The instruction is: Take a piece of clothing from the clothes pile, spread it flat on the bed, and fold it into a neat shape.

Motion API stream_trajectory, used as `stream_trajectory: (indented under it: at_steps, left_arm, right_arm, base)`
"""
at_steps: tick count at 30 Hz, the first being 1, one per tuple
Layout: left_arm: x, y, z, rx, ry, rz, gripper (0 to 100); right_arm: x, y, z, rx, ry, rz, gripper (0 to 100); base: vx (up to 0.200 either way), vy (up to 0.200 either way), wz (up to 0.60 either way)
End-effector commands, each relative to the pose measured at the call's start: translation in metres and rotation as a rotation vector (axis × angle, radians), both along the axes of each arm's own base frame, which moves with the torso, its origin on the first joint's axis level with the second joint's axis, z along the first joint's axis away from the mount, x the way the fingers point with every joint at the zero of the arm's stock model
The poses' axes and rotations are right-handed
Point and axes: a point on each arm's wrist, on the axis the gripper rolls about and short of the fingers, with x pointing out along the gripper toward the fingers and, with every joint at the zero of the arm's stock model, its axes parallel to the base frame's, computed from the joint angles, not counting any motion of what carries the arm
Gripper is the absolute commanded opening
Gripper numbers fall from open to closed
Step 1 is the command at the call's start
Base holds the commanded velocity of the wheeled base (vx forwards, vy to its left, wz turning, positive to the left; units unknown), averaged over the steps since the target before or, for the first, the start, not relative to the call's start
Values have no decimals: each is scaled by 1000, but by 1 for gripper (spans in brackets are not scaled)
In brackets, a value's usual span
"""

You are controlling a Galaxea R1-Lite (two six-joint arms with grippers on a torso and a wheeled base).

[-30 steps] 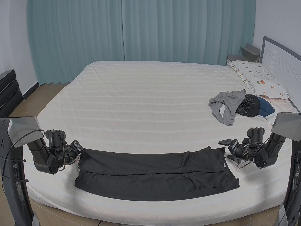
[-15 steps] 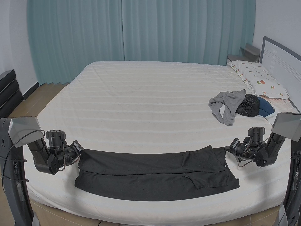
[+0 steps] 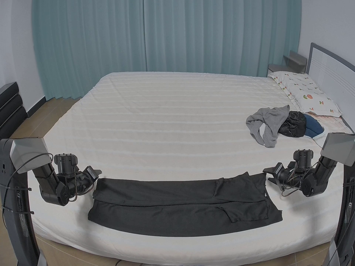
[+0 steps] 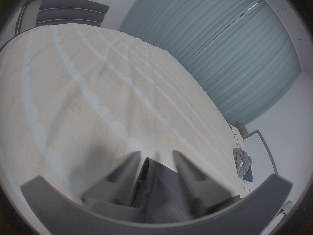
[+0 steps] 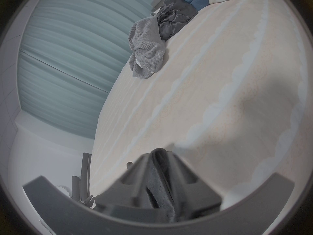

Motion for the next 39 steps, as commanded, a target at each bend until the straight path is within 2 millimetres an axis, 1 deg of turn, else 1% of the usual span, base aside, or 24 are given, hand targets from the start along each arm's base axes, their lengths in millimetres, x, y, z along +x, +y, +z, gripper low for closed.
stream_trajectory:
  at_steps: [1,5,7,10,12,18,21,25,27,30,31,33,37,39]
  left_arm:
    - [-1,0,1,-2,2,1,100]
    - [-4,2,-1,-3,13,5,100]
    - [-9,3,1,-3,18,6,100]
    - [-16,7,8,-8,16,9,100]
    - [-19,7,7,-4,26,7,100]
    - [-22,5,8,-7,11,3,100]
    - [-27,3,7,-8,25,-1,100]
    - [-29,3,9,-7,26,-2,100]
    - [-34,2,8,-10,40,-1,100]
    - [-37,2,10,-10,43,-1,100]
    - [-44,0,17,-11,45,-5,100]
    - [-49,-4,20,-15,51,-20,100]
    - [-57,-12,19,-16,73,-41,100]
    - [-61,-23,16,-13,94,-76,100]
  right_arm:
    - [-2,-4,3,20,1,-19,100]
    - [-2,-5,6,52,-11,-41,100]
    - [-5,-5,6,58,-14,-45,100]
    - [-11,-5,5,59,-23,-47,100]
    - [-13,-6,4,61,-34,-43,100]
    - [-15,-5,2,70,-51,-26,100]
    - [-16,-5,2,70,-49,-26,100]
    - [-16,-5,2,69,-50,-26,100]
    - [-17,-5,1,69,-45,-26,100]
    - [-17,-5,1,69,-45,-26,100]
    - [-17,-5,1,69,-50,-26,100]
    - [-17,-5,1,68,-50,-23,100]
    - [-17,-5,1,69,-50,-24,100]
    - [-18,-4,1,68,-49,-23,100]
  base:
    - [0,0,0]
    - [0,0,0]
    - [0,0,0]
    - [0,0,0]
    - [0,0,0]
    - [0,0,0]
    - [-200,0,0]
    - [-200,0,0]
    - [-200,0,0]
    - [0,0,0]
    - [0,0,0]
    - [0,0,0]
    - [0,0,0]
    - [0,0,0]
